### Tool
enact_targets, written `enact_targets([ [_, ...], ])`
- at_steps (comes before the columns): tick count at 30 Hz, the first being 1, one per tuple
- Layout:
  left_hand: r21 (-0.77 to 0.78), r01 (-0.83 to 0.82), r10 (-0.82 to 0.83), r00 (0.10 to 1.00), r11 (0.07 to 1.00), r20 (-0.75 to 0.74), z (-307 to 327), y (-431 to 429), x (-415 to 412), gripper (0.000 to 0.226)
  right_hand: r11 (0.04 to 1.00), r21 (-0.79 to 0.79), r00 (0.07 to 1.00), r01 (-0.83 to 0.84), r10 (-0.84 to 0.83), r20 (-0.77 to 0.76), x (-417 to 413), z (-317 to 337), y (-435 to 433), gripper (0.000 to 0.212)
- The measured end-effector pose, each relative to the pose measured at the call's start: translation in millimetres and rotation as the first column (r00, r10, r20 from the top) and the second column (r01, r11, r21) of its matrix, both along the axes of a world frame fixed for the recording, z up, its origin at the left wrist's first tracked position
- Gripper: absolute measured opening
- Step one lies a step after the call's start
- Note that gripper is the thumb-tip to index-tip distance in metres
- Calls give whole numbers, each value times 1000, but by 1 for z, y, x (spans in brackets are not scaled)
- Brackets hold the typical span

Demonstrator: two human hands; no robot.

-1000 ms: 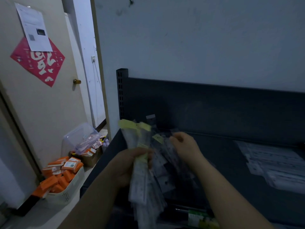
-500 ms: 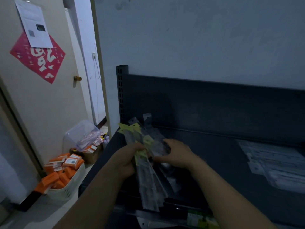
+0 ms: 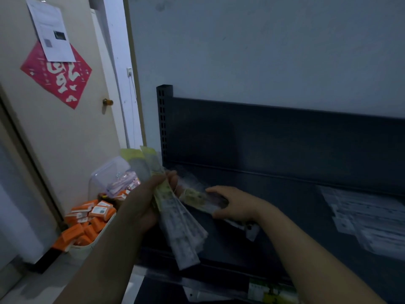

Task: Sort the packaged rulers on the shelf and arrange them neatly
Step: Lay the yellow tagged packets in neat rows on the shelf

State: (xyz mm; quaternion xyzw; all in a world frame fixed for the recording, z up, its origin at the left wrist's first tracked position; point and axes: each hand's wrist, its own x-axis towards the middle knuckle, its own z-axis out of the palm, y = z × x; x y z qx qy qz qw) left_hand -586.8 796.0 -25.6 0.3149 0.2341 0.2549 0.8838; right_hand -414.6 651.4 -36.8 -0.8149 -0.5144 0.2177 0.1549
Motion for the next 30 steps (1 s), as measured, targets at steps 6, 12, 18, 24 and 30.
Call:
enact_targets([
  [6,-124,-41,56,991,991,120,-4,9,13,11,989,-14,989,-150,150,17,-24,7,-25,68],
  [12,-149,-115,145,968,982,204,3,2,42,22,991,29,974,-134,137,-180,-18,18,-43,51],
  [18,-32,-106,111,941,994,321,16,-20,78,26,934,258,787,247,-39,-615,-6,36,-45,52],
  [24,131,-15,-27,950,991,311,24,-47,104,14,920,305,910,246,-110,-401,8,43,-33,42],
  [30,352,72,-150,968,933,201,18,-36,116,35,930,286,946,232,-148,-287,37,54,-33,38],
])
